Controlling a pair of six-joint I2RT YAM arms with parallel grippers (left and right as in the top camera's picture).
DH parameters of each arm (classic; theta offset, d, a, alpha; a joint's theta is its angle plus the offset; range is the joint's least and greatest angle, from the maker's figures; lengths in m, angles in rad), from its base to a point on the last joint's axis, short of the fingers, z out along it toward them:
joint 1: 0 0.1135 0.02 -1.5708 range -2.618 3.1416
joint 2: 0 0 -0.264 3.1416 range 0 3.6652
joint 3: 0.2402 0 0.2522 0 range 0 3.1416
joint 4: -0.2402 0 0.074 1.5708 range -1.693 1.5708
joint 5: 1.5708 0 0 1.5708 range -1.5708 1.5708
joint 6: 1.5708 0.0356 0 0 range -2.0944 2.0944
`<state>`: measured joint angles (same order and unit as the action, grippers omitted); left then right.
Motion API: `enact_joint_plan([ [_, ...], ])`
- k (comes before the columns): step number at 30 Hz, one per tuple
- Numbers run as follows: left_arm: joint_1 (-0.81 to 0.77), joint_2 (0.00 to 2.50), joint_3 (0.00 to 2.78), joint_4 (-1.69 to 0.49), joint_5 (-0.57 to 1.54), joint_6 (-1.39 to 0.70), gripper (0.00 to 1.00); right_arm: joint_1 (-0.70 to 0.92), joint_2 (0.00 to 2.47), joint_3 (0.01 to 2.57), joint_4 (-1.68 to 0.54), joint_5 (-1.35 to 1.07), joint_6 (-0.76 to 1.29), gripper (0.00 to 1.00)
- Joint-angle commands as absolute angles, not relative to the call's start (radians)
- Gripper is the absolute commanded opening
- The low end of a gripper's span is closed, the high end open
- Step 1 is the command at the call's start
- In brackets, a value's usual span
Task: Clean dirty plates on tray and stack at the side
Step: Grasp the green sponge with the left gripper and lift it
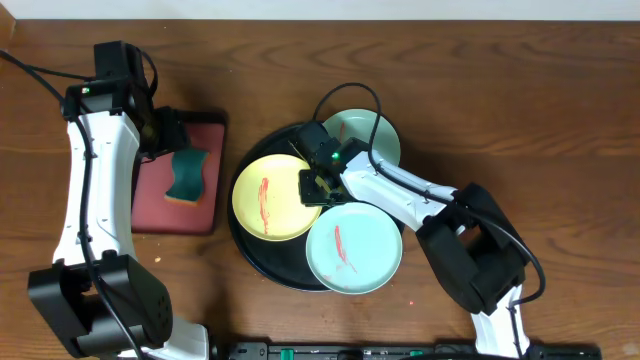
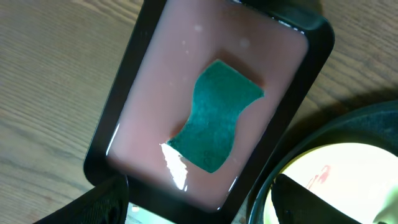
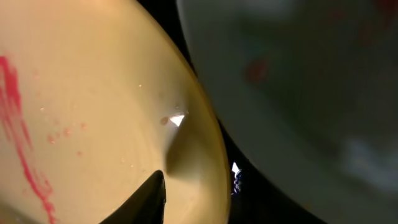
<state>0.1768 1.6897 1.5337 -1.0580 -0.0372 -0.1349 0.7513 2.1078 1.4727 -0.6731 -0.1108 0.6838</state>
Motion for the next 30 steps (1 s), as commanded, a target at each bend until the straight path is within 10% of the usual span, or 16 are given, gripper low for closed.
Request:
enact_joint_plan([
  [1,0.18,1.693,1.552,-1.05,-0.057,-0.136,0.74,0.75,2.149,1.483,-0.662,-0.072,0.696,0.23],
  [5,0.18,1.693,1.539,-1.043,-0.058,-0.134,0.74,0.75,2.153,1.483,-0.662,-0.067,0.696,0.01],
  [30,0.191,1.928,1.396,-0.857,0.06,0.165,0.59,0.756,2.153,1.483,-0.654,-0.06,0.672,0.01],
])
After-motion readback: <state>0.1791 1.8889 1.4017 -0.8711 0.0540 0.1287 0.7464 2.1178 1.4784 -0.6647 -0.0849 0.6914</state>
